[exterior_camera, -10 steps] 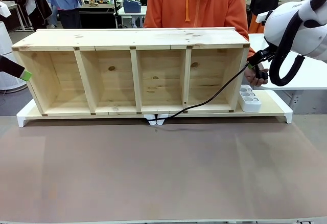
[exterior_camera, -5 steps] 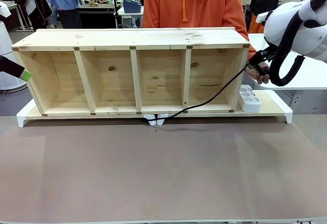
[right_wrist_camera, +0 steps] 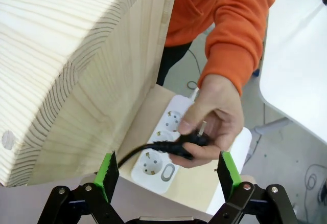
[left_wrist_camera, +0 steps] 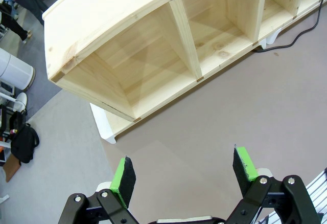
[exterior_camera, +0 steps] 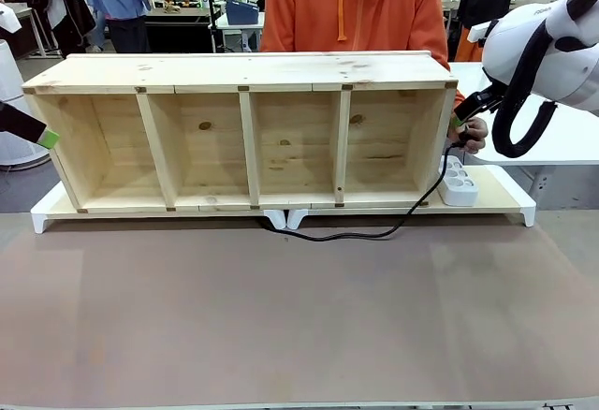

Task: Perform cable management.
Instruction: Release the Power Cable when the human grasps it.

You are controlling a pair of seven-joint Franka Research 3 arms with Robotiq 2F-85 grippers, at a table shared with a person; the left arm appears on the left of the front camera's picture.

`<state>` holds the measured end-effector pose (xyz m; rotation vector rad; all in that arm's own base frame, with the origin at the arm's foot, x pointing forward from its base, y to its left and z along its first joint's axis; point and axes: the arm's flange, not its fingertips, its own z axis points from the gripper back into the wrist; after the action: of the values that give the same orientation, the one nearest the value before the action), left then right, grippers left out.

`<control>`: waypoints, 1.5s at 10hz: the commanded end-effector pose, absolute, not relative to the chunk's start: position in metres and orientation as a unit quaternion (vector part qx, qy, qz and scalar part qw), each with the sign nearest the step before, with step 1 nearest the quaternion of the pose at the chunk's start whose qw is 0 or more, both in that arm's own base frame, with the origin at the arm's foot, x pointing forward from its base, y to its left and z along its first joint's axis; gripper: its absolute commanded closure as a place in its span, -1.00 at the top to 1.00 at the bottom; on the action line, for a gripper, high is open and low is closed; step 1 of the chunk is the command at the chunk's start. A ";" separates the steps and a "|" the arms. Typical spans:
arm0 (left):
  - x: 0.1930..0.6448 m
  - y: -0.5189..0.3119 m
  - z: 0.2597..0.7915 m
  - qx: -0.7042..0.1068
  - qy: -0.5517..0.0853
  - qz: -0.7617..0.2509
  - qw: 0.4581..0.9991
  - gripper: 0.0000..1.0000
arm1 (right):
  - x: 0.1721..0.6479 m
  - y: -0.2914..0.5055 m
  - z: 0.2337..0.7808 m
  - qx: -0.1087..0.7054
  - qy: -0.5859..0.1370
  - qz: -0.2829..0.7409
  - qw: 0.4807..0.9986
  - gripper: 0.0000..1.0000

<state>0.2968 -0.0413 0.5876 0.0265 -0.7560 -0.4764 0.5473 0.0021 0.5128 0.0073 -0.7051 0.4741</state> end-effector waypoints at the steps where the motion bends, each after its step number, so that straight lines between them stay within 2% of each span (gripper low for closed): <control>1: 0.298 -0.041 0.587 0.013 -0.366 -0.230 0.902 1.00 | 0.547 0.004 0.514 0.006 -0.344 0.226 0.911 1.00; 15: 0.298 -0.041 0.587 0.013 -0.366 -0.230 0.902 1.00 | 0.547 0.004 0.514 0.006 -0.344 0.226 0.911 1.00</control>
<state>0.2968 -0.0413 0.5876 0.0265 -0.7560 -0.4764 0.5474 0.0022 0.5129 0.0073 -0.7053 0.4741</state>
